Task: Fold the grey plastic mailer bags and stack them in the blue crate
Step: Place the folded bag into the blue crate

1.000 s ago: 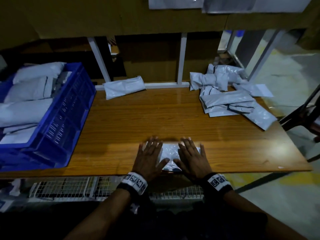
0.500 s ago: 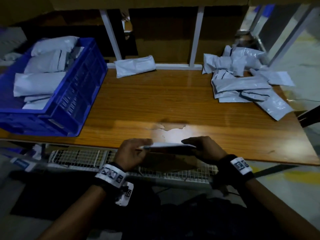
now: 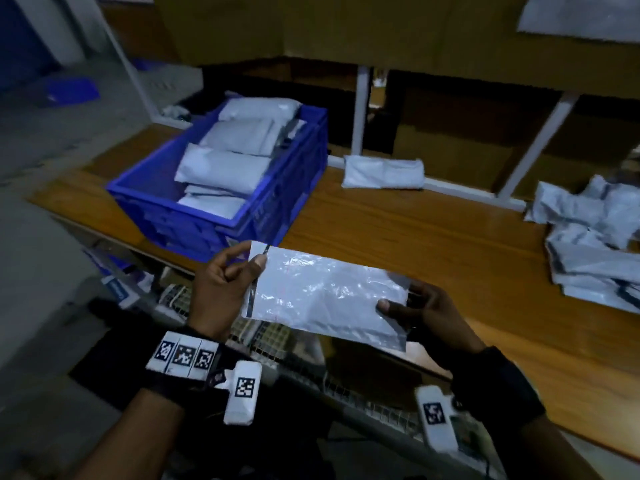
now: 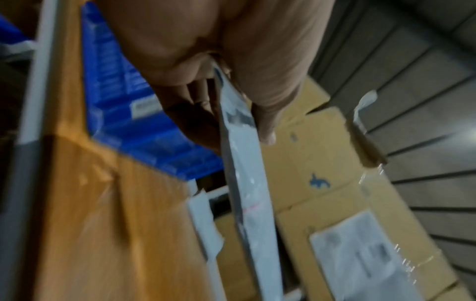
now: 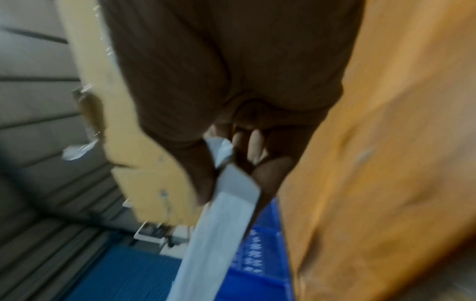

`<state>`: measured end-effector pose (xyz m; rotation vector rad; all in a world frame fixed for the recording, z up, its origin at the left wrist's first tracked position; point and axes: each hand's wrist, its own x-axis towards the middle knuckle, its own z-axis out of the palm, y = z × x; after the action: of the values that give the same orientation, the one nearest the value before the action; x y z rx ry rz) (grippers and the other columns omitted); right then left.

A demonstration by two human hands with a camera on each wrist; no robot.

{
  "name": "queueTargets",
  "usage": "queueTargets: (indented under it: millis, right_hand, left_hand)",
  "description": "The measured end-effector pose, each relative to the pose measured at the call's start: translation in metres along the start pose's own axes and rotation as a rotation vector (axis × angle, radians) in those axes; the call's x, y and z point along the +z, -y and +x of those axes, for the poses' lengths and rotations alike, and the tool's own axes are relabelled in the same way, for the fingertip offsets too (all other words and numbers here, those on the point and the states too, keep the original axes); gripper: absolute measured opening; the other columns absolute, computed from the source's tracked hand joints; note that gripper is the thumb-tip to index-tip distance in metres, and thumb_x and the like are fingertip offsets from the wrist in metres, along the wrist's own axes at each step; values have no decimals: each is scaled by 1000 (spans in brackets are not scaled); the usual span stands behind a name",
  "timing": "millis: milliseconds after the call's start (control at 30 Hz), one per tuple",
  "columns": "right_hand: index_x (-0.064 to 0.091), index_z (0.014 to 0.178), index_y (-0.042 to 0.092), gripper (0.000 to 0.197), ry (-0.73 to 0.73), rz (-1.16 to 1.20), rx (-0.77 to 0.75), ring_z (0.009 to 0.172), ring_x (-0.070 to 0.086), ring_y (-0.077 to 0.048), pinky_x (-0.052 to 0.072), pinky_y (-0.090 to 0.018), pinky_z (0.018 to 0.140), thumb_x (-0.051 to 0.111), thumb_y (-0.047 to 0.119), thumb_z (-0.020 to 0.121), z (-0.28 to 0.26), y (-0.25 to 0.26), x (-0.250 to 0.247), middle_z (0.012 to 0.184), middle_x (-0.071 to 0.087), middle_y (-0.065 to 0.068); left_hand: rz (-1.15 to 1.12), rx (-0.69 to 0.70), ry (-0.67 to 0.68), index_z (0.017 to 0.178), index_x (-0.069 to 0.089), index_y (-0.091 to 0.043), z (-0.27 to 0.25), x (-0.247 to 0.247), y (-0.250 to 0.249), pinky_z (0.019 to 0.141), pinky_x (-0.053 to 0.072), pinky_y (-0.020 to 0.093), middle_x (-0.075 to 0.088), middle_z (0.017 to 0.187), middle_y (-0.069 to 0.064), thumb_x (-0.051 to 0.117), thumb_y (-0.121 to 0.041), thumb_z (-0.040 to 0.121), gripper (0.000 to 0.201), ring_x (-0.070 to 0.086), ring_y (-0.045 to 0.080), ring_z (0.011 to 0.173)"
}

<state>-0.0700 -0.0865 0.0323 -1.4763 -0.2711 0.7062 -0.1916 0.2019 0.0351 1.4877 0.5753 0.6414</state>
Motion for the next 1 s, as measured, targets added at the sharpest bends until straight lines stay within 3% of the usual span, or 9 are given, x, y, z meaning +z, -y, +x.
queueTargets:
  millis: [133, 233, 333, 433, 500, 700, 767, 867, 1000]
  right_hand:
    - [76, 77, 22, 11, -129, -86, -71, 56, 33, -20, 31, -29, 51, 85, 16, 79, 59, 28, 72, 61, 35, -14]
    - [78, 107, 18, 30, -143, -58, -92, 71, 59, -30, 52, -39, 63, 87, 19, 78, 107, 56, 132, 80, 63, -22]
    - [74, 121, 18, 37, -101, -78, -85, 100, 71, -44, 54, -63, 90, 80, 14, 85, 151, 83, 180, 108, 76, -19]
    - [72, 123, 16, 34, -113, -93, -62, 106, 71, -43, 55, -61, 95, 75, 9, 90, 187, 105, 216, 111, 77, -15]
    - [74, 120, 15, 31, -131, -110, -39, 106, 72, -40, 58, -54, 92, 74, 7, 91, 208, 114, 234, 109, 78, -12]
    - [79, 112, 22, 25, -152, -209, 97, 116, 42, -72, 32, -87, 93, 80, 19, 87, 253, 114, 261, 121, 64, -36]
    - [79, 110, 15, 23, -175, -279, 163, 89, 64, -60, 56, -68, 82, 81, 19, 87, 259, 114, 270, 101, 73, -30]
    - [77, 101, 3, 12, -217, -327, 240, 48, 56, -18, 53, -29, 49, 76, 9, 91, 267, 111, 282, 64, 67, -12]
    - [74, 110, 2, 74, -220, -376, 307, 112, 63, -53, 52, -73, 88, 102, 39, 52, 291, 97, 291, 119, 66, -34]
  left_hand:
    - [-58, 90, 42, 123, 67, -10, 79, -66, -17, 63, 50, 15, 73, 68, -8, 71, -6, 92, 32, 60, -1, 64]
    - [-98, 97, 60, 124, 67, -9, 145, -117, -26, 50, 40, 14, 65, 62, -10, 69, -4, 93, 32, 43, -2, 50]
    - [-120, 44, 66, 125, 69, -16, 197, -160, -33, 72, 53, 30, 77, 85, 5, 72, -11, 92, 34, 61, 16, 73]
    - [-106, 6, 75, 127, 68, -21, 236, -191, -42, 89, 56, 43, 79, 101, 11, 73, -16, 92, 36, 73, 27, 97]
    - [-93, -21, 71, 131, 65, -19, 256, -205, -44, 84, 60, 40, 79, 102, 9, 73, -16, 93, 39, 74, 27, 100]
    - [-237, -146, -8, 132, 60, -13, 295, -229, -31, 61, 60, 25, 74, 110, 19, 69, -12, 95, 37, 69, 33, 100]
    - [-235, -160, 2, 130, 61, -16, 300, -233, -27, 64, 61, 27, 77, 100, 7, 69, -15, 96, 35, 71, 30, 100]
    - [-203, -154, 36, 133, 60, -18, 307, -235, -25, 67, 61, 32, 79, 94, -5, 69, -20, 96, 39, 73, 27, 102]
    - [-158, -133, 73, 138, 59, -18, 310, -236, -21, 64, 60, 27, 79, 99, -3, 72, -28, 92, 49, 74, 23, 104]
